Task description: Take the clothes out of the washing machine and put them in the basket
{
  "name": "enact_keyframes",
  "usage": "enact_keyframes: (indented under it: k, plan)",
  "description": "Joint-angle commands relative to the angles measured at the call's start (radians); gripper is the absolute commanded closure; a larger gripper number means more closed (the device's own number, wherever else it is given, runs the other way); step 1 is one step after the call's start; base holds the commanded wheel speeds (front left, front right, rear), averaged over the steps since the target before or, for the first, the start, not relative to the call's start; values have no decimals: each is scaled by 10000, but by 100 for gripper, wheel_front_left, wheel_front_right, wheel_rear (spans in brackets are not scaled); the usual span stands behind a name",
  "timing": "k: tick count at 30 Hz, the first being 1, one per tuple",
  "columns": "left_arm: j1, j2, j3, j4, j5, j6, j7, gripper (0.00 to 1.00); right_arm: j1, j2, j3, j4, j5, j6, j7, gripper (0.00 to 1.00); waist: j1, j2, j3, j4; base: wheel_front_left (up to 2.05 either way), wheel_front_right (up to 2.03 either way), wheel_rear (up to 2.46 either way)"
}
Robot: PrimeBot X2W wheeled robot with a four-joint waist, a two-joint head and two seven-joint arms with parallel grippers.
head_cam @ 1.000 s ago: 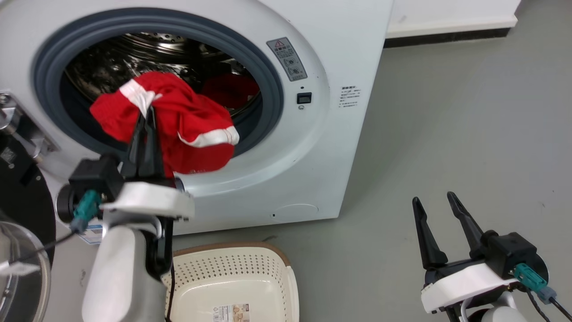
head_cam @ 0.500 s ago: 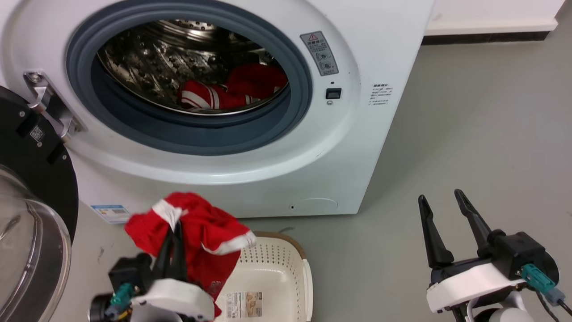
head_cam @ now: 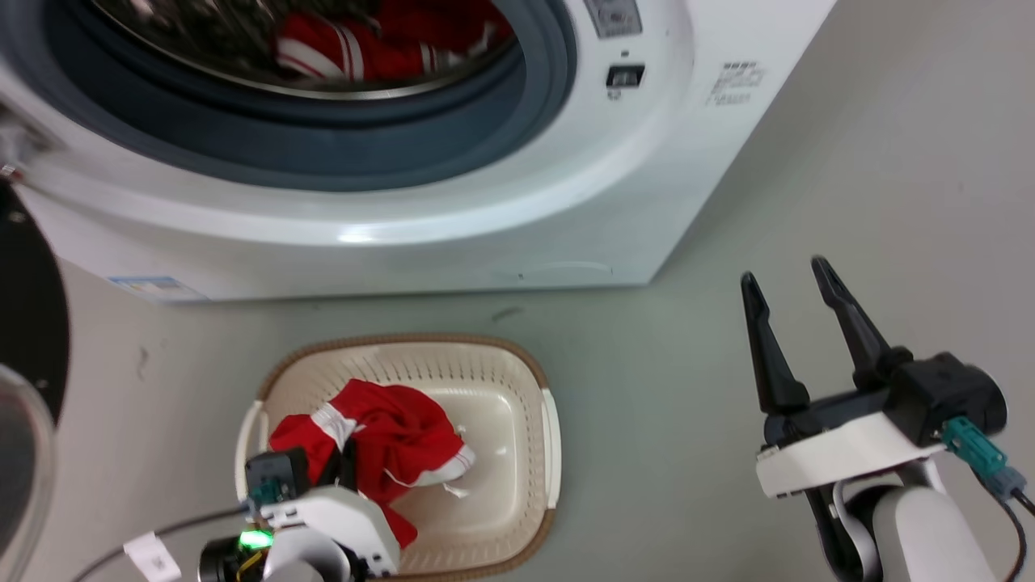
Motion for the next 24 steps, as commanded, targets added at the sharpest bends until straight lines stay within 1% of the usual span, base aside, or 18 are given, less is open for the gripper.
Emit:
enact_keyframes:
  k: [1, 8, 13, 18, 23, 24]
  plan:
    - [-445, 99, 70, 409, -46, 31, -52, 100, -245, 13, 60, 29, 15, -3, -73, 0, -1, 0, 782, -291, 0, 0, 0]
    - [-2480, 296, 218, 3126, -173, 46, -186, 100, -1048, 13, 325, 203, 174, -5, -383, 0, -1, 0, 2140, -834, 0, 0, 0]
    - [-3479, 421, 283, 4505, -277, 183, -179, 100, -1446, 13, 459, 401, 295, -3, -609, 0, -1, 0, 2805, -1101, 0, 0, 0]
    - [-4076, 617, 256, 5303, -301, 178, 25, 100, -1748, 11, 591, 565, 375, -5, -754, 0, -1, 0, 3326, -1327, 0, 0, 0]
    - [-4332, 759, 167, 5605, -315, 247, 416, 100, -1931, 11, 678, 741, 485, -5, -867, 0, -1, 0, 3577, -1439, 0, 0, 0]
    - [-4356, 768, 184, 5633, -358, 244, 458, 88, -1957, 11, 694, 774, 529, -5, -885, 0, -1, 0, 3583, -1442, 0, 0, 0]
